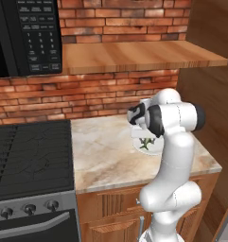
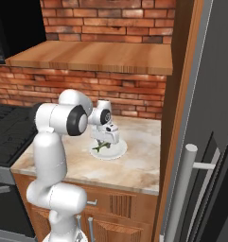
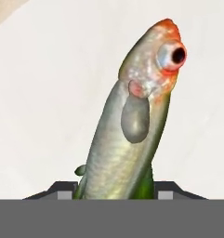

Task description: Place the fish on the counter behind the older fish on the same shelf of the fridge to maintain FIFO order. Close the fridge door when finished.

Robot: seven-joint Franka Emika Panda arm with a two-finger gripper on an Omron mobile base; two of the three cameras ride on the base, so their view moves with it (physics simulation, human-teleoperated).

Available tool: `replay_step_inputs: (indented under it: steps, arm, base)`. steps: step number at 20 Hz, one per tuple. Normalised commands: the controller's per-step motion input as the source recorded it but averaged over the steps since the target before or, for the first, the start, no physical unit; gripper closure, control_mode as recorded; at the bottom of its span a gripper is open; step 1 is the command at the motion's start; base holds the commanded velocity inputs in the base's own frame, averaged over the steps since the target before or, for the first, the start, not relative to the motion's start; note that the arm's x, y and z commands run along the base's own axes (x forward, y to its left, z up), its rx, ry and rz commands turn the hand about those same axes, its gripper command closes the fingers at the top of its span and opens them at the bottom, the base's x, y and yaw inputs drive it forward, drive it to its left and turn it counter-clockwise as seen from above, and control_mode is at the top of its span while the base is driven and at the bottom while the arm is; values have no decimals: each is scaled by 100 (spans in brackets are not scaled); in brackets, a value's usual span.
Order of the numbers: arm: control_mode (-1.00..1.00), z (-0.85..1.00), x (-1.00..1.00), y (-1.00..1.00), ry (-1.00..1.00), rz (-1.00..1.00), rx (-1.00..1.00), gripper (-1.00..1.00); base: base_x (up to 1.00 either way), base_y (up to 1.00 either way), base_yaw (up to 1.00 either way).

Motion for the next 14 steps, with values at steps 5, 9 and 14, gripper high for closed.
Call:
replay_step_inputs:
  steps: [5, 9, 14]
  arm:
    - [-100, -2, -25, 6, -3, 0, 0, 100]
    - [-100, 4, -81, 0, -17, 0, 0, 100]
    - [-100, 31, -100, -1, -26, 0, 0, 100]
  base:
    - [0, 0, 0]
    - [0, 0, 0]
    - [0, 0, 0]
